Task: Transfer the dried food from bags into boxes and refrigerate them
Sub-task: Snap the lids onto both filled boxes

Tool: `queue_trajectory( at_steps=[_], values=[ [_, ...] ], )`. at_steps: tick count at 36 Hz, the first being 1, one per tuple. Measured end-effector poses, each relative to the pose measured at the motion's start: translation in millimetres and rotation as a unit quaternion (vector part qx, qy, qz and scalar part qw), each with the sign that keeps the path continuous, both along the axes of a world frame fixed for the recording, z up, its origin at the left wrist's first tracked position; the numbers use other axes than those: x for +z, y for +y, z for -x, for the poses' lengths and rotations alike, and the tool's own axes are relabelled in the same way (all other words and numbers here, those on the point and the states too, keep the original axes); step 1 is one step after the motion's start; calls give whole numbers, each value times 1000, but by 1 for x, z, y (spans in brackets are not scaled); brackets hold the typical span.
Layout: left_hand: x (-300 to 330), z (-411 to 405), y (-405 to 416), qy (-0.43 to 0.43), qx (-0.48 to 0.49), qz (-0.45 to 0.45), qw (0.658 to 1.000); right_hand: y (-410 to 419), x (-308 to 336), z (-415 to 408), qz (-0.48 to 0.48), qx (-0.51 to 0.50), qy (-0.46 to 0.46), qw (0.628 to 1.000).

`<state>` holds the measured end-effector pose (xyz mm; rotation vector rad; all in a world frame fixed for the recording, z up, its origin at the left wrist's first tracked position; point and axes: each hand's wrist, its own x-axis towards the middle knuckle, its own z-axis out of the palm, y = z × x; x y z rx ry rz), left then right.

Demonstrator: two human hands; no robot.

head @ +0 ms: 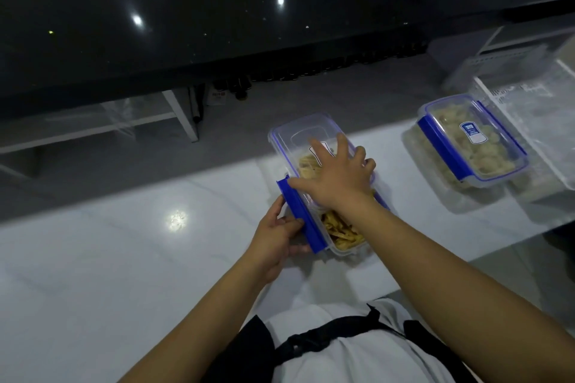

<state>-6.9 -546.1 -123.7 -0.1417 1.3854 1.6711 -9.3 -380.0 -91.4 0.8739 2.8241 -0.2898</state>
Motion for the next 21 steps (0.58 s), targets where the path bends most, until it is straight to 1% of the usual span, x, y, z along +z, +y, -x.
queue_trajectory(
  at_steps=[6, 12, 17, 21],
  values=[
    [-1, -1, 1, -16, 9, 3, 1000, -3, -2, 6, 4, -9, 13, 1000],
    [-1, -3, 2, -6, 16, 3, 1000, -3, 3, 12, 16, -5, 0, 1000],
    [-1, -3, 0, -15, 29, -14, 999, -7, -6, -17, 5, -8, 9, 1000],
    [0, -3, 0, -12, 32, -19, 999, -9, -15, -45, -16, -9, 37, 999]
  ],
)
